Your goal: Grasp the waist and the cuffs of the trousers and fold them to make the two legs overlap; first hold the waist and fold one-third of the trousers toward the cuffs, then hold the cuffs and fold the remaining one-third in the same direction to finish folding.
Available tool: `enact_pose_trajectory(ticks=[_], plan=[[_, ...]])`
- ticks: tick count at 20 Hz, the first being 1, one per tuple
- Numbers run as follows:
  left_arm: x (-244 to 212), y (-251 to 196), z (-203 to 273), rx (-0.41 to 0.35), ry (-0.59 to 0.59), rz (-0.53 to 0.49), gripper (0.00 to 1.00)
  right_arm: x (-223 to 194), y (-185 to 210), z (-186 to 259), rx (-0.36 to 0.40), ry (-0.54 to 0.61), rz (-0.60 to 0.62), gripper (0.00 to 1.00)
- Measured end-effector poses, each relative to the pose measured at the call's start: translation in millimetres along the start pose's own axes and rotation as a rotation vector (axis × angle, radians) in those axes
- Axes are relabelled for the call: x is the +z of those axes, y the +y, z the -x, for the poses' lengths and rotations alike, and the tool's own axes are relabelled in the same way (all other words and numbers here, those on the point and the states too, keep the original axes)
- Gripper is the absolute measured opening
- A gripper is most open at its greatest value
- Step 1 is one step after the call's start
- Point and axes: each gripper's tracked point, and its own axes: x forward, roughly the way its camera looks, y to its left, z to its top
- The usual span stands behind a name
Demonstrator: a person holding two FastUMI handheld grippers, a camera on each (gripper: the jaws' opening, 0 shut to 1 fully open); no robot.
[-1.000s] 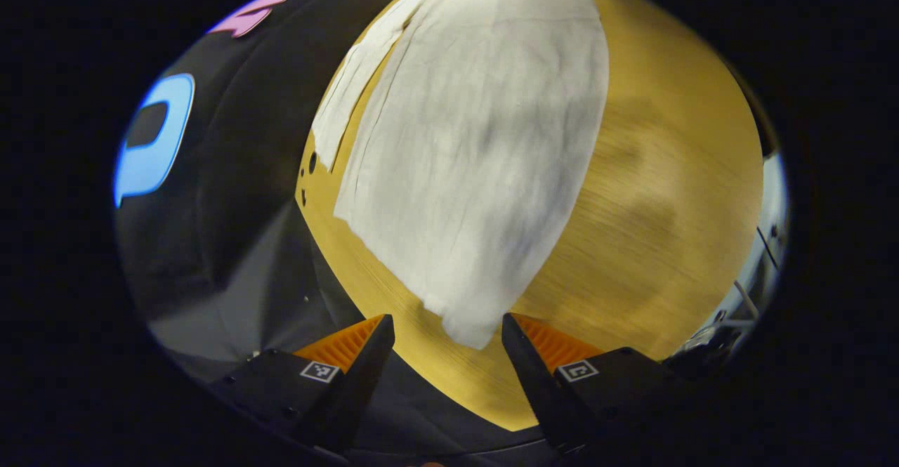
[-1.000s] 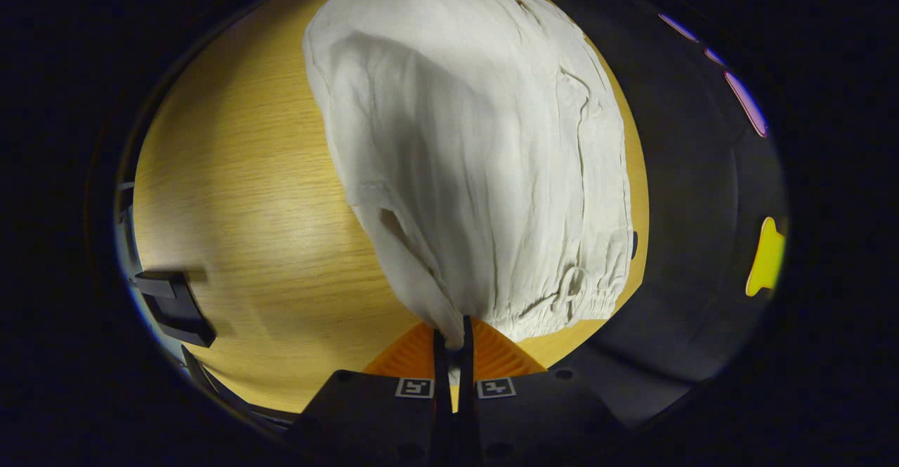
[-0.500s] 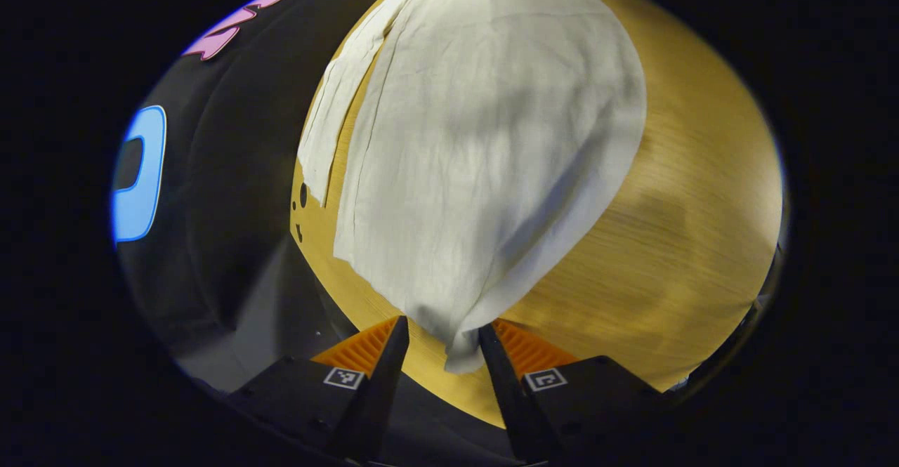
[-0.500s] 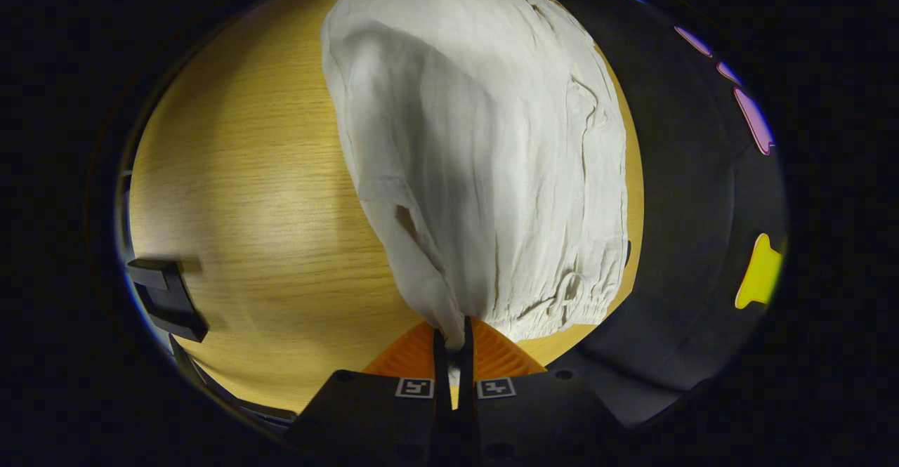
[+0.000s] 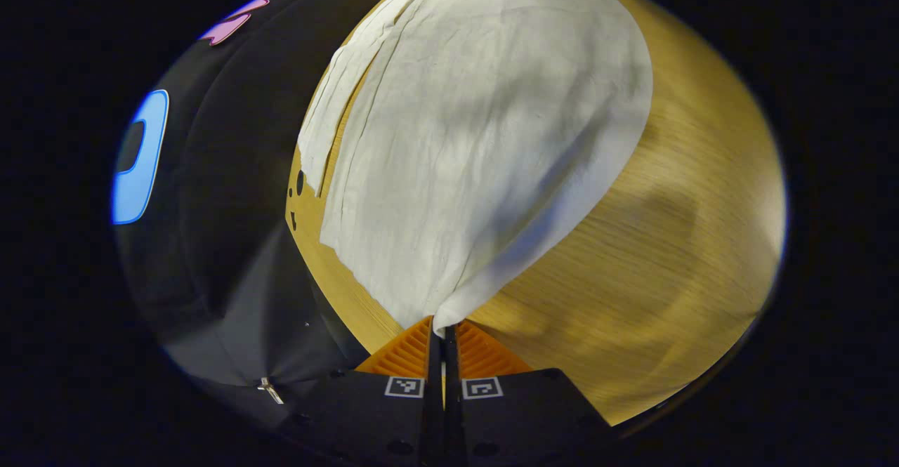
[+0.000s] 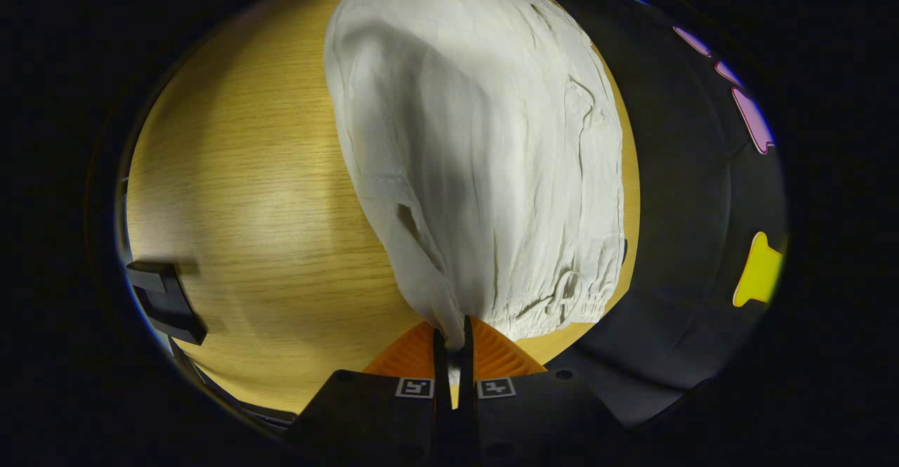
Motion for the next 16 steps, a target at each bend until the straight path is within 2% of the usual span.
enact_pose_trajectory(ticks=[4, 9, 12, 14, 16], plan=[[3, 10, 4, 0.039, 0.005, 0.104, 0.06, -1, -6, 3, -0.044, 0.001, -0.001, 0.07], [9, 44, 26, 0.128, -0.025, 0.243, 0.06, -4, -37, 24, -0.17, -0.013, -0.121, 0.07], [20, 82, 44, 0.211, -0.066, 0.342, 0.06, 3, -73, 35, -0.276, -0.025, -0.174, 0.07], [28, 114, 37, 0.256, -0.083, 0.407, 0.06, 6, -97, 36, -0.333, -0.028, -0.245, 0.07], [41, 147, 39, 0.306, -0.11, 0.434, 0.06, 7, -117, 37, -0.375, -0.037, -0.297, 0.07]])
